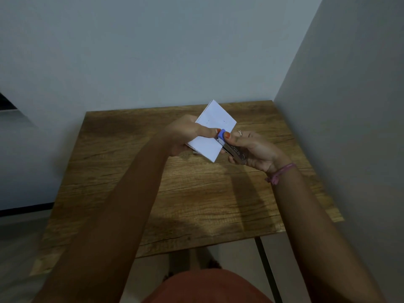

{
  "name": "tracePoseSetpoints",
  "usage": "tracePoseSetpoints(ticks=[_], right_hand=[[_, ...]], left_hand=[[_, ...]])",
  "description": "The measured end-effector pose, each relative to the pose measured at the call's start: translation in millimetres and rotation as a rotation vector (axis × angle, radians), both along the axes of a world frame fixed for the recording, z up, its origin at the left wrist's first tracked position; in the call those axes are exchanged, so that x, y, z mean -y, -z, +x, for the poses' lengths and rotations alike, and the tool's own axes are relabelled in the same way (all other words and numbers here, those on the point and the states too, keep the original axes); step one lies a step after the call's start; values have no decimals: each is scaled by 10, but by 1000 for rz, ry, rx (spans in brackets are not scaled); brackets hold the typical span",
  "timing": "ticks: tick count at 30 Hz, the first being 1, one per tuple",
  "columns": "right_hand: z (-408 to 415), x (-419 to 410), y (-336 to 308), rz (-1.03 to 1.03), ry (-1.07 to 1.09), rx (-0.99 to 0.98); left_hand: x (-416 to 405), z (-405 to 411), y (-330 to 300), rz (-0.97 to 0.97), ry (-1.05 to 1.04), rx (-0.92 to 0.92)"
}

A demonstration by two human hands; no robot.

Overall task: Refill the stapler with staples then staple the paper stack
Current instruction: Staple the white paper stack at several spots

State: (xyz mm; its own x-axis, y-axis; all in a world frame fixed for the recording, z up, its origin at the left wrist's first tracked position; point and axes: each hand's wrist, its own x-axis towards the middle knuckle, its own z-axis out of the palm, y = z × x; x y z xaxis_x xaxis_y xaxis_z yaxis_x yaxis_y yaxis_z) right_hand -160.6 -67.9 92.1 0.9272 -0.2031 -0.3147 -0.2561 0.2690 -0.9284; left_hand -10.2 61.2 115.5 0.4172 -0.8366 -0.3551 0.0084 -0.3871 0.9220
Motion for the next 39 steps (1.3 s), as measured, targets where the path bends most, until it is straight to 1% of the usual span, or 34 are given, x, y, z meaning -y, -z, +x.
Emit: tracePoseSetpoints(ticks=[5, 8, 10, 11, 12, 15, 17, 19, 21, 25, 27, 34, 39], right_hand=[[3, -5, 8, 33, -9, 5], [7, -20, 14, 31, -3, 6], [14, -39, 16, 33, 5, 19], [18, -46, 16, 36, 13, 27], [20, -51, 16, 42, 24, 35], [28, -60, 15, 66, 80, 41], [42, -59, 17, 78, 120, 46], [54, -61, 17, 89, 149, 49], [66, -66, 24, 90, 169, 42], [104, -88, 31, 97, 190, 41], [113, -90, 36, 117, 198, 49], [83, -97, 39, 226, 178, 93], [74, -85, 48, 238, 180, 91]], left_hand=[[11, 8, -24, 18, 18, 6], [12, 16, -36, 27, 34, 43], [-3, 28, -40, 12, 39, 67], [-22, 32, -43, -17, 31, 49], [-45, 39, -41, -63, 23, 2], [-96, 24, 67, -264, 0, -228], [-112, -93, 204, -388, -93, -365], [-121, -279, 362, -492, -226, -442], [-131, -451, 490, -549, -317, -406], [-68, -571, 521, -563, -529, -304], [-42, -565, 490, -572, -593, -269], [-31, -600, 468, -512, -670, -87], [-33, -618, 439, -495, -669, -46]])
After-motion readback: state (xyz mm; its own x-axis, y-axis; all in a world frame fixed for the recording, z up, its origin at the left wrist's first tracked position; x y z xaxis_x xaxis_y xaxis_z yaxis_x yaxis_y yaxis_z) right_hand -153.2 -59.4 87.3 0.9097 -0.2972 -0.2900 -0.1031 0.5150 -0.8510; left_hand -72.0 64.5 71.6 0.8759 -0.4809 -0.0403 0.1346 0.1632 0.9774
